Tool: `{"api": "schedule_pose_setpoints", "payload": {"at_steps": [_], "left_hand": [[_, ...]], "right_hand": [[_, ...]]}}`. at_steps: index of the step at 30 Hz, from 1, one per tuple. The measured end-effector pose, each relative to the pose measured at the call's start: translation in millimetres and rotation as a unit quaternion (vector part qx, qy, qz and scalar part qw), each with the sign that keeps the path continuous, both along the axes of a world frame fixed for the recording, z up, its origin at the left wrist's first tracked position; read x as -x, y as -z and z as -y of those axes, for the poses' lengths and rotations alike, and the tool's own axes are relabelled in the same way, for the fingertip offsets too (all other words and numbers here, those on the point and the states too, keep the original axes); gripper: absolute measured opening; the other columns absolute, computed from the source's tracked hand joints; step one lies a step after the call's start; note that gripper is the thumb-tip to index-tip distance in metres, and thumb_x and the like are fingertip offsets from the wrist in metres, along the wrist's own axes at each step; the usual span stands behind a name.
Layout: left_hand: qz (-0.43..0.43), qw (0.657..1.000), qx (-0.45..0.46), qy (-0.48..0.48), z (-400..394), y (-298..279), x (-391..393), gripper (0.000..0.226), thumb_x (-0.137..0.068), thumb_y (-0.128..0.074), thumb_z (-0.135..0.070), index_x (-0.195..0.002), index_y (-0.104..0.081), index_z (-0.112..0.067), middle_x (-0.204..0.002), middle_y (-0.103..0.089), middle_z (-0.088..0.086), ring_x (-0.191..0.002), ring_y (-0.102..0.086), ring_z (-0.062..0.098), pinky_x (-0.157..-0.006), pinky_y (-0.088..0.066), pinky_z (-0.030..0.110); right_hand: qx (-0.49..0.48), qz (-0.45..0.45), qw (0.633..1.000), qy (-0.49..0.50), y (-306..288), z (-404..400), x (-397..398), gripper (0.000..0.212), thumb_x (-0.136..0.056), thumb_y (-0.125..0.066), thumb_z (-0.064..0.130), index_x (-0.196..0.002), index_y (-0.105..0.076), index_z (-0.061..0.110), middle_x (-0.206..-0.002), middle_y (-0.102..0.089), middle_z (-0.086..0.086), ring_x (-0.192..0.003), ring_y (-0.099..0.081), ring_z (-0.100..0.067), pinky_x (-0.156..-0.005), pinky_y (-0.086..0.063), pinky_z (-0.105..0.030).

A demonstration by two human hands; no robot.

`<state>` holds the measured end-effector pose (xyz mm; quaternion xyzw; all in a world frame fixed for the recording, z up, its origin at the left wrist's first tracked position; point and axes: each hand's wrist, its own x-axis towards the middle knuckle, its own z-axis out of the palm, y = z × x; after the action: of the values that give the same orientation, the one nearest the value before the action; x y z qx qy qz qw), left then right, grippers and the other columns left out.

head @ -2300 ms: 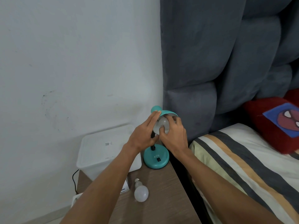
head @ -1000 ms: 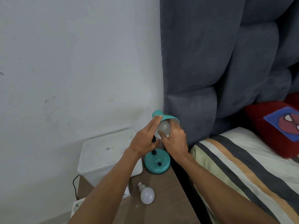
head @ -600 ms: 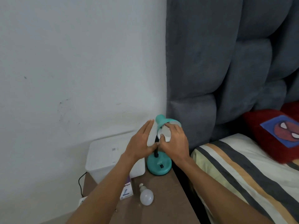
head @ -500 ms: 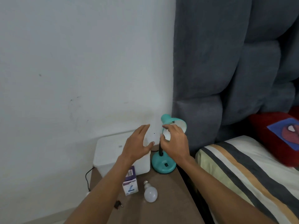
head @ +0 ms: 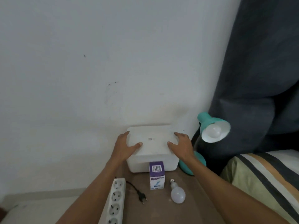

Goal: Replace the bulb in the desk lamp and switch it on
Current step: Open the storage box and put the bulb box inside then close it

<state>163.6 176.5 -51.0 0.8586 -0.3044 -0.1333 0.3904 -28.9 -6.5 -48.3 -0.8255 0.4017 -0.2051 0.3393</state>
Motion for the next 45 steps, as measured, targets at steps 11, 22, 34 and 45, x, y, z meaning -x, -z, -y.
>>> {"api": "schedule_pose_setpoints", "payload": {"at_steps": [11,22,34,45], "left_hand": [[-0.085,0.996,0.031,0.01,10,17,-13,0.111,-0.072,-0.09,-0.048,-0.161,-0.029,-0.018,-0.166,-0.027,0.001,-0.151,-0.03,0.019,-0.12,-0.025,0.031],[-0.09,0.994,0.054,-0.005,14,0,-10,0.11,-0.072,-0.092,-0.038,-0.16,-0.03,-0.013,-0.165,-0.03,0.002,-0.15,-0.032,0.021,-0.118,-0.027,0.03],[0.006,0.995,0.096,-0.004,-25,-31,27,0.106,-0.073,-0.092,-0.037,-0.157,-0.033,-0.013,-0.164,-0.031,0.002,-0.149,-0.032,0.021,-0.114,-0.027,0.028],[0.018,0.999,0.034,0.004,-127,14,153,0.106,-0.076,-0.088,-0.045,-0.158,-0.029,-0.014,-0.167,-0.025,0.003,-0.15,-0.03,0.023,-0.121,-0.028,0.037]], "right_hand": [[-0.044,0.019,0.999,-0.014,20,12,-19,0.07,-0.087,-0.07,0.036,-0.148,-0.042,0.017,-0.156,-0.035,-0.01,-0.144,-0.032,-0.023,-0.116,-0.023,-0.033],[-0.055,0.04,0.998,0.008,9,13,-24,0.069,-0.086,-0.069,0.034,-0.148,-0.044,0.018,-0.158,-0.034,-0.008,-0.146,-0.028,-0.023,-0.117,-0.022,-0.034],[-0.017,0.095,0.995,0.009,-19,-21,5,0.071,-0.082,-0.07,0.038,-0.146,-0.046,0.017,-0.154,-0.04,-0.01,-0.14,-0.038,-0.027,-0.116,-0.03,-0.04],[-0.027,0.054,0.998,0.018,27,-125,130,0.071,-0.082,-0.067,0.042,-0.146,-0.046,0.02,-0.152,-0.041,-0.009,-0.136,-0.041,-0.029,-0.112,-0.037,-0.045]]}}
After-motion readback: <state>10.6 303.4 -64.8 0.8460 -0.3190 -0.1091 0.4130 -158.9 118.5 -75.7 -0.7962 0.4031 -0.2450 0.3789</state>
